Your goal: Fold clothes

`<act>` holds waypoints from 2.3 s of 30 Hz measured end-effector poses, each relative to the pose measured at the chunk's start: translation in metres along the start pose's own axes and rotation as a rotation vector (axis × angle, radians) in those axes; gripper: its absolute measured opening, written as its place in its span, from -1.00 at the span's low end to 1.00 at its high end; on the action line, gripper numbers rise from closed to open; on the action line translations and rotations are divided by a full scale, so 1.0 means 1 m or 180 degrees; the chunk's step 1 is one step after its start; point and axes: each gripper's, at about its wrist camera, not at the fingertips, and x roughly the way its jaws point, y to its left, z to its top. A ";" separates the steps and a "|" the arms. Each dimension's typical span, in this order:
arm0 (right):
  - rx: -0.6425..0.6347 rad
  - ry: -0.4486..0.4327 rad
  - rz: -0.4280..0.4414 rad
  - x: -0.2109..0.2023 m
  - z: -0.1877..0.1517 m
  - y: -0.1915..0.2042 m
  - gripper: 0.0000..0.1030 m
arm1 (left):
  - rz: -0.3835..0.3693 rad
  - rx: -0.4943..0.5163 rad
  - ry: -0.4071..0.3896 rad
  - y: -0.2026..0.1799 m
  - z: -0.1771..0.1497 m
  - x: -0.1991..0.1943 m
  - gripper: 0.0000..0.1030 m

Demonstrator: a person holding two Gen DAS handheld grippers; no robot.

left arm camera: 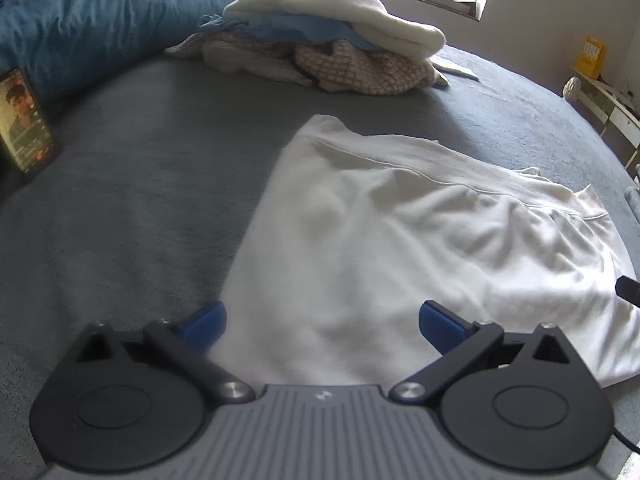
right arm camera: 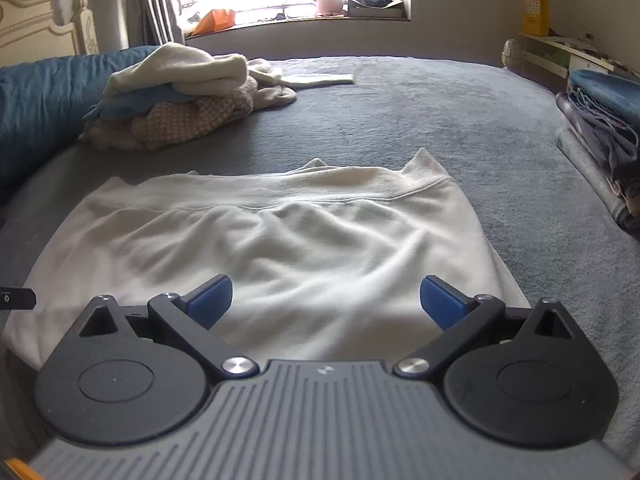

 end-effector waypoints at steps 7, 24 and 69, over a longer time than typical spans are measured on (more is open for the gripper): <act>-0.0247 -0.0016 0.0107 -0.005 0.004 0.017 0.92 | -0.0039 0.0162 -0.0296 0.001 0.002 -0.003 1.00; 0.0070 0.0568 0.0016 0.091 -0.005 0.052 0.98 | 0.0240 0.0018 -0.0012 0.024 -0.007 0.035 0.99; -0.1044 -0.0071 0.1213 0.033 0.003 0.115 0.98 | -0.0940 -0.1048 0.0078 0.122 -0.025 0.001 0.78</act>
